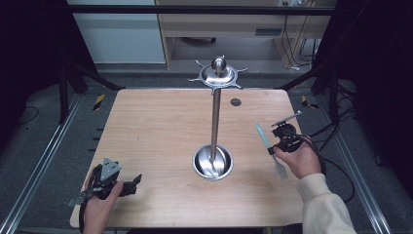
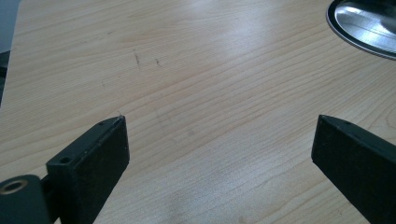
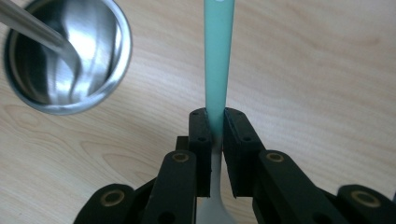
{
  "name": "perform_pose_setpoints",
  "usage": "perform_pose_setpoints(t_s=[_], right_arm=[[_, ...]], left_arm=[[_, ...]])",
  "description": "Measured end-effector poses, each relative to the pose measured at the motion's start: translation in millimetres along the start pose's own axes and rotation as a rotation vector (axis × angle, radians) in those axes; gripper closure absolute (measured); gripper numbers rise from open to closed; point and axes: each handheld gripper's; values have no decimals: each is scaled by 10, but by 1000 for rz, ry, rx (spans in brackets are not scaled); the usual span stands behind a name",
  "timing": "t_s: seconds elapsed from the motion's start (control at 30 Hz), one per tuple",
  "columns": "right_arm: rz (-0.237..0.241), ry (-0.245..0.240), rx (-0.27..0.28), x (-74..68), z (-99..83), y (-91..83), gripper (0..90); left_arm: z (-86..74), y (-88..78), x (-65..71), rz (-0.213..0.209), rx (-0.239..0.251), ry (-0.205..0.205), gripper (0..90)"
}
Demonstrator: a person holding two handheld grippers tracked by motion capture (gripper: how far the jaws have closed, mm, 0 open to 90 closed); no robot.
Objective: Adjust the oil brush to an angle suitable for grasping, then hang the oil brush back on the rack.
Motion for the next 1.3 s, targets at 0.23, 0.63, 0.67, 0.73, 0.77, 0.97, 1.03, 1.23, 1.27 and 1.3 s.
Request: perform_pose_setpoints(t_s=[0.23,0.63,0.67,0.73,0.77,0.97,1.03,1.23,1.27,1.3], right_arm=[[1,-53,88,-90,74,-267,820],[8,-91,270,-159,53,-712,820],[9,-90,278,-161,49,-734,820],[12,-88,303,-168,41,-794,820],[19,-88,323,-167,36,-817,820],[19,-101,379,-182,0,-903,820],[20,-105,394,-185,-12,-924,820],[31,-118,454,-213,-36,-1019,820],[31,-118,464,-218,-40,-1037,820],[31,-119,473,-220,-43,-1055,820]], left_arm=[[-1,2,-2,1,2,-5,37],[-3,1,0,4,3,-5,37],[-4,2,0,3,3,-5,37],[-3,2,1,2,0,-3,37],[-3,1,1,3,0,-1,37],[-1,-1,2,4,-2,2,37],[-1,2,6,4,-1,0,37],[-3,4,5,0,-2,0,37],[-2,3,5,0,-1,0,37],[-3,4,7,2,-1,0,37]])
Point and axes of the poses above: each handheld gripper's, and its own axes: y roughly forward along the jaws, z roughly out of its top, x roughly to its right, and after that the axes turned 8 degrees about -y, right-handed
